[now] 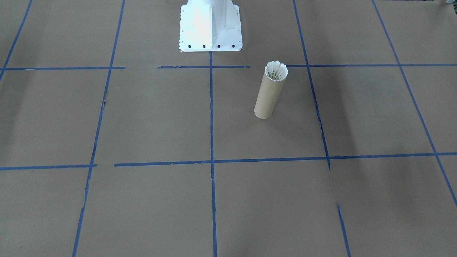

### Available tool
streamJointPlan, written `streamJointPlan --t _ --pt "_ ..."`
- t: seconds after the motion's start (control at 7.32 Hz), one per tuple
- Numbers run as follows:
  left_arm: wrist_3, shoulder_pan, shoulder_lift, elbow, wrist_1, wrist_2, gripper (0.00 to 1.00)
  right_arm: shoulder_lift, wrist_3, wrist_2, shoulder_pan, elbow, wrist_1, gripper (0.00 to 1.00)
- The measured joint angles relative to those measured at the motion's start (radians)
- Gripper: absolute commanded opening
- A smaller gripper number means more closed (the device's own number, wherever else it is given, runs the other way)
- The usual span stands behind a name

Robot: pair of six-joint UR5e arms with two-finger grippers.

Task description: Collect badminton balls into bucket

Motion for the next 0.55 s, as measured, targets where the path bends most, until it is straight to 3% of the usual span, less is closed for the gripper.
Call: streamJointPlan --t 0.55 --pt "0.002 -0.031 0.021 -0.088 0.015 -0.006 1.0 0.0 0.0 0.0 0.0 0.0 0.0 1.0"
